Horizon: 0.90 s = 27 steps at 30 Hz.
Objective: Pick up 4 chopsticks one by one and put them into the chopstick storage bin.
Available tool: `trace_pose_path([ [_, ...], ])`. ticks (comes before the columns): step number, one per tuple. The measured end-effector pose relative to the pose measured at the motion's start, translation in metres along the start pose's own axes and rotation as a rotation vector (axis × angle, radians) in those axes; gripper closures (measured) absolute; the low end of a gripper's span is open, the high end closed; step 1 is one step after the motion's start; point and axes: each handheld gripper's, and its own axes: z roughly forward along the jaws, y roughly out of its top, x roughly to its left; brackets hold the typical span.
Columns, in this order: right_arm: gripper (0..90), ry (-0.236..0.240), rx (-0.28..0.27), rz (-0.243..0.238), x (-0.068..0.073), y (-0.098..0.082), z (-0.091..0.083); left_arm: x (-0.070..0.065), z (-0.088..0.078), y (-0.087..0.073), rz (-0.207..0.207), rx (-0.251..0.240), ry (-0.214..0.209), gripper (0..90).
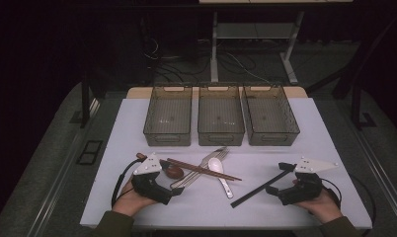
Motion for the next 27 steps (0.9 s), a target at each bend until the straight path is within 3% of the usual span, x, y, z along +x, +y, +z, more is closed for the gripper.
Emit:
trace_pose_path([
  [7,1.0,0.004,-0.004,0.004,0.0,0.0,-0.001,-0.001,0.001,0.002,0.003,0.007,-0.009,4.7],
  [11,1.0,0.005,-0.005,0.008,-0.001,0.0,-0.001,0.0,0.004,0.004,0.01,0.004,-0.033,12.8],
  [16,1.0,0.01,-0.012,0.016,-0.003,0.0,-0.002,0.005,0.015,0.015,0.021,0.011,-0.061,15.6],
  [19,1.0,0.01,-0.016,0.021,-0.005,-0.001,-0.002,0.008,0.02,0.018,0.022,0.016,-0.055,17.4],
  [27,1.0,0.005,-0.015,0.019,-0.004,0.001,-0.003,0.017,0.034,0.033,0.042,0.026,-0.097,28.7],
])
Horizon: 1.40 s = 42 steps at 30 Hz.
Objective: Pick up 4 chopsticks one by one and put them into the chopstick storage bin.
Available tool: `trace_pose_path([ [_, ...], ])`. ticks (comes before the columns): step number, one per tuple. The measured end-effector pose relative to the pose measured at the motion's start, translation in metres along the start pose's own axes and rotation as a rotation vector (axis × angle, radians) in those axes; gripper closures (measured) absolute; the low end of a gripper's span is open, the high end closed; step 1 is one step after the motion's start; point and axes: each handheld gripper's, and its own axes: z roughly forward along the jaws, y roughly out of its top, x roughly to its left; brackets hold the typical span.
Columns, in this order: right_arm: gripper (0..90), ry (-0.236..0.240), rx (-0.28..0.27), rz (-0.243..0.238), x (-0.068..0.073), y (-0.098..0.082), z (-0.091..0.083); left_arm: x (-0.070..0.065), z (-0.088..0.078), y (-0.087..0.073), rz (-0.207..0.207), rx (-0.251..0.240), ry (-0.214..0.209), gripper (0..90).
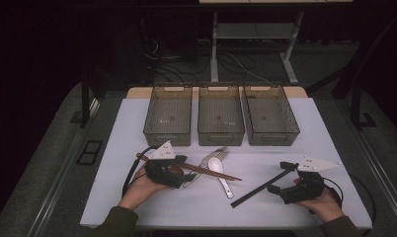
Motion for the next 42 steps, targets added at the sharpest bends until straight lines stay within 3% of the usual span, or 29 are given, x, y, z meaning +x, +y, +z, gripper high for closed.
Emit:
trace_pose_path([
  [5,1.0,-0.001,0.004,0.002,-0.001,0.0,0.001,0.004,0.011,0.01,0.028,0.005,-0.015,34.2],
  [10,1.0,0.003,0.005,-0.005,0.0,-0.001,0.001,-0.001,0.028,0.017,0.088,0.045,-0.032,43.2],
  [17,1.0,0.004,0.001,-0.003,0.0,-0.001,0.001,-0.006,0.04,0.022,0.104,0.079,-0.079,65.8],
  [20,1.0,0.005,0.002,-0.002,0.0,-0.001,0.001,-0.011,0.049,0.02,0.122,0.135,-0.105,76.1],
  [25,1.0,0.005,0.001,0.002,0.0,-0.001,0.001,-0.016,0.056,0.019,0.125,0.171,-0.129,87.9],
  [33,1.0,0.008,-0.002,0.002,-0.001,-0.001,0.0,-0.023,0.069,0.018,0.179,0.253,-0.126,88.7],
  [42,1.0,0.008,-0.004,0.007,-0.001,-0.001,0.0,-0.025,0.077,0.018,0.188,0.271,-0.111,88.7],
])
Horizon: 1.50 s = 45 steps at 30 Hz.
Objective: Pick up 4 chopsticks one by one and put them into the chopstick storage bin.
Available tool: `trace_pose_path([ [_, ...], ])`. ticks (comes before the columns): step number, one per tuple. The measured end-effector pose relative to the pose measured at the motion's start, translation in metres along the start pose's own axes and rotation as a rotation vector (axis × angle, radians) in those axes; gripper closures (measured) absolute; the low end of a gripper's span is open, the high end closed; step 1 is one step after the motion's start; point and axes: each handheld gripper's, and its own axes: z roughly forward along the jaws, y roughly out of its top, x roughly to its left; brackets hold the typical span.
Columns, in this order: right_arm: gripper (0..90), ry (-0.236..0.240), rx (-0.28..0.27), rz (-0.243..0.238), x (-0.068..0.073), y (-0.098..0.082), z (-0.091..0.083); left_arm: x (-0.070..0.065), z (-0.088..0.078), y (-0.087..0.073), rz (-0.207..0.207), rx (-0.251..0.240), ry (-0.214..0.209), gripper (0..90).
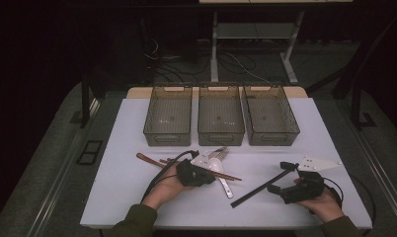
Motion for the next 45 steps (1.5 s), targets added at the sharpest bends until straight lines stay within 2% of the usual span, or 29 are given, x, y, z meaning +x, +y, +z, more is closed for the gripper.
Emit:
trace_pose_path([
  [8,1.0,0.0,0.0,-0.003,0.0,0.0,0.0,0.003,0.002,0.002,-0.02,-0.016,0.02,88.7],
  [16,1.0,-0.002,-0.004,-0.002,0.0,0.0,-0.001,0.005,0.006,0.008,-0.009,-0.014,0.028,88.8],
  [19,1.0,-0.001,-0.006,-0.002,0.0,0.0,-0.002,0.005,0.006,0.009,-0.019,-0.034,0.035,88.8],
  [35,1.0,-0.002,-0.003,-0.003,0.0,0.0,-0.001,0.01,0.003,0.011,-0.021,-0.054,0.064,88.8],
  [39,1.0,-0.001,-0.003,-0.003,0.0,0.0,-0.001,0.011,0.008,0.012,-0.035,-0.063,0.06,88.8],
  [43,1.0,-0.001,-0.003,-0.003,0.0,0.0,-0.001,0.012,0.008,0.014,-0.021,-0.053,0.066,88.8],
  [45,1.0,-0.001,-0.003,-0.004,0.0,0.0,-0.001,0.012,0.01,0.015,-0.033,-0.067,0.067,88.8],
])
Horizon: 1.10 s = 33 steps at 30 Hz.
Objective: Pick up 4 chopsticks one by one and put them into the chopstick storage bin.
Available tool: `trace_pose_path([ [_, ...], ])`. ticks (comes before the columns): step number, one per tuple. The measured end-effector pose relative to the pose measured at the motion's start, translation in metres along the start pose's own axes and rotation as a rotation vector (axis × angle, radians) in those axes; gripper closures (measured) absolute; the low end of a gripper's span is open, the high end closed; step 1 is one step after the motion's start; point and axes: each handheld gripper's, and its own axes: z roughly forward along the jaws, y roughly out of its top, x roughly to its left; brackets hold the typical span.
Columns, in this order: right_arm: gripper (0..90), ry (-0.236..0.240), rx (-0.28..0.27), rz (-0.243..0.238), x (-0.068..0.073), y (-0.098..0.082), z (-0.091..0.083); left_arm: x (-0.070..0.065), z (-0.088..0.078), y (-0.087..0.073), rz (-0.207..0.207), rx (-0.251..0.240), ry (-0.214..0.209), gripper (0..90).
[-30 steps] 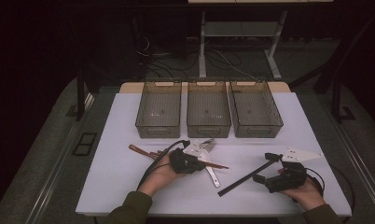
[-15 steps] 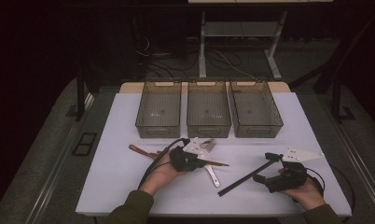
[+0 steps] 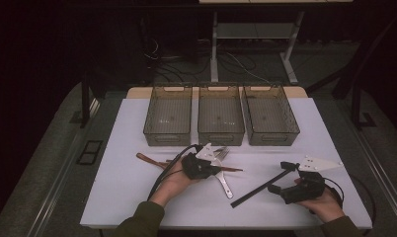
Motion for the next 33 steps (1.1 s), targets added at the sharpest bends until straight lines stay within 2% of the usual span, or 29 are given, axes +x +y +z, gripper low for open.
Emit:
trace_pose_path([
  [4,1.0,0.001,0.0,0.001,0.0,0.0,0.0,0.003,0.004,0.004,0.014,-0.004,0.01,88.8],
  [9,1.0,0.0,0.001,0.001,0.0,0.0,0.0,0.003,0.008,0.006,0.0,-0.019,0.015,88.8],
  [11,1.0,0.001,0.003,0.001,0.0,0.0,0.0,0.004,0.007,0.006,0.007,-0.012,0.015,88.8],
  [15,1.0,0.0,0.003,0.001,0.0,0.0,0.0,0.004,0.009,0.007,-0.028,-0.042,0.024,88.8],
  [17,1.0,0.0,0.002,0.002,0.0,0.0,0.0,0.005,0.01,0.008,-0.027,-0.044,0.028,88.8],
  [18,1.0,0.0,0.002,0.002,0.0,0.0,0.0,0.007,0.009,0.008,-0.014,-0.036,0.027,88.8],
  [20,1.0,0.0,0.001,0.004,0.0,0.0,0.0,0.008,0.01,0.008,-0.03,-0.048,0.033,88.8],
  [22,1.0,0.0,0.001,0.003,0.0,0.0,0.0,0.009,0.01,0.008,-0.018,-0.041,0.037,88.8],
  [32,1.0,0.001,0.001,0.002,0.0,0.0,0.0,0.014,0.01,0.011,-0.025,-0.062,0.058,88.8],
  [33,1.0,0.001,0.001,0.002,0.0,0.0,0.0,0.014,0.01,0.011,-0.041,-0.073,0.062,88.8],
])
